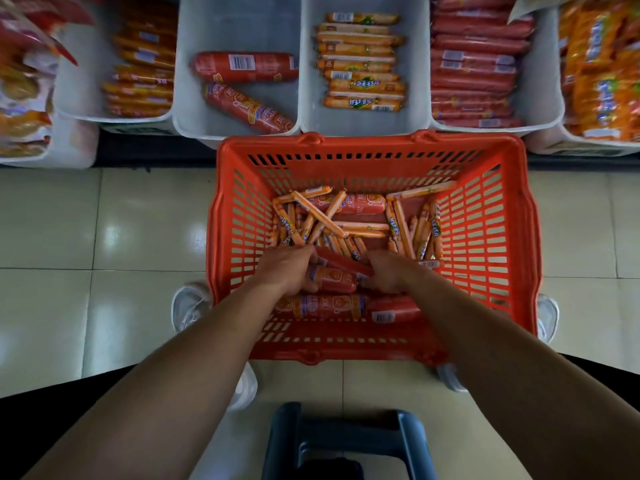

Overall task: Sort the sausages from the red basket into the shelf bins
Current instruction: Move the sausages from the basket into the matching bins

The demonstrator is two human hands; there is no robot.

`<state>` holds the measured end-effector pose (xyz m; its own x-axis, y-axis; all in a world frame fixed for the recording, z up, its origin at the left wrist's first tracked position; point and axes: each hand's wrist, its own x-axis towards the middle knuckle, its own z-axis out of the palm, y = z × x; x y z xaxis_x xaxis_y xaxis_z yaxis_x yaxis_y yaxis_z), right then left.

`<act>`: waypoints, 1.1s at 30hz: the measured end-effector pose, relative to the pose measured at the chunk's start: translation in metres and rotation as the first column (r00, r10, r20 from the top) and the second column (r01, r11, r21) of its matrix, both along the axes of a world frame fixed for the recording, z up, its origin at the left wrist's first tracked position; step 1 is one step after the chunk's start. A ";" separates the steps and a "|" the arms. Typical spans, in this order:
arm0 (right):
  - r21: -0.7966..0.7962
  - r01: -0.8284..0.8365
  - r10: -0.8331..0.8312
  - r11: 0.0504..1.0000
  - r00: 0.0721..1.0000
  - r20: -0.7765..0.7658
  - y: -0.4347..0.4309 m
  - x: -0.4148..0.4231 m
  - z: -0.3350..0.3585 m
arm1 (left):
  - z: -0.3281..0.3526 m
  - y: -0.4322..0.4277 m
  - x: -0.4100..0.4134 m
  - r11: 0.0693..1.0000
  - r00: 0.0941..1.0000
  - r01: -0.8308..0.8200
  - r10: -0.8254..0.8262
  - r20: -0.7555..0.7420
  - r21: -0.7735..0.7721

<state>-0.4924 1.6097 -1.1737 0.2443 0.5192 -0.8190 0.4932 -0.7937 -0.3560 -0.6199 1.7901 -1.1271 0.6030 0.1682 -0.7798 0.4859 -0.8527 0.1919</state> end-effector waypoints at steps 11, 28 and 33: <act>0.085 0.050 -0.056 0.995 0.997 0.060 -0.014 0.036 0.055 | 0.032 0.009 0.005 0.972 0.964 -0.228 0.234 0.125 -0.062; 0.549 0.168 -0.341 0.819 0.912 0.229 0.083 0.081 0.221 | 0.202 0.148 -0.026 0.791 0.593 -0.603 0.530 0.606 -0.102; 0.506 0.120 -0.301 0.854 0.907 0.293 0.163 0.079 0.209 | 0.188 0.179 -0.033 0.763 0.540 -0.639 0.535 0.649 -0.097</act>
